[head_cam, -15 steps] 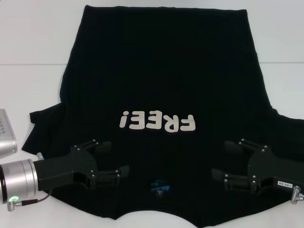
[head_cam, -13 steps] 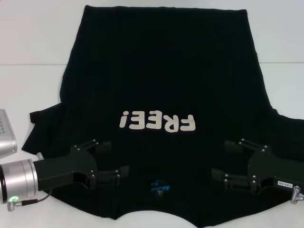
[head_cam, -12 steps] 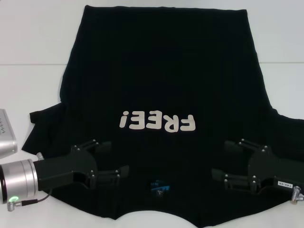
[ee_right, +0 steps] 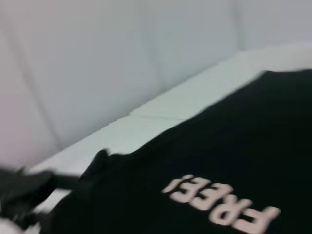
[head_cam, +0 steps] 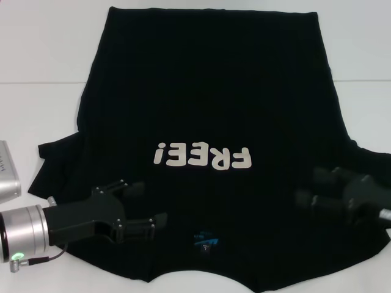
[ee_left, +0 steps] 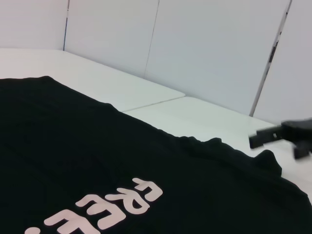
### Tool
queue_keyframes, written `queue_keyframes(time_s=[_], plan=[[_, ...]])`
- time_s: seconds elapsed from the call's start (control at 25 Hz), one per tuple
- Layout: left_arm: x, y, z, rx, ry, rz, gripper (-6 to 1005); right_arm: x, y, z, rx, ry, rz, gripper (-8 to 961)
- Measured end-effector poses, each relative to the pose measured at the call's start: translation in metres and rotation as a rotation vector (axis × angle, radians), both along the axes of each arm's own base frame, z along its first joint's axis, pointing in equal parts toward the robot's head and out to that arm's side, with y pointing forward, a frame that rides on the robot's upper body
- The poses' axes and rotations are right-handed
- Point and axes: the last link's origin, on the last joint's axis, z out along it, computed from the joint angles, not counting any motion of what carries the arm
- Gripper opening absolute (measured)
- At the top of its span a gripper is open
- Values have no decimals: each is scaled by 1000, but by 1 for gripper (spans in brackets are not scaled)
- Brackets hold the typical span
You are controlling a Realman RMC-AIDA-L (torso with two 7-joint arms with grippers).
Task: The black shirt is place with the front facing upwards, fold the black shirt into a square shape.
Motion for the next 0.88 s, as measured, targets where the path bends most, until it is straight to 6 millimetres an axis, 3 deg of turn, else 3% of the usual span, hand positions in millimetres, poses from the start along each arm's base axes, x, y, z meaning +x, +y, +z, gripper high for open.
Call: queue_keyframes(time_s=[0.36, 0.52, 0.72, 0.88], plan=[[2, 1, 0, -7, -15, 8, 924, 20, 14, 90, -98, 165, -476, 923], [3, 2, -1, -12, -20, 11, 923, 30, 20, 121, -149, 154, -699, 922], [5, 1, -1, -25, -34, 19, 921, 37, 28, 138, -200, 57, -901, 921], [5, 1, -1, -36, -37, 29, 919, 36, 33, 136, -229, -39, -955, 919]])
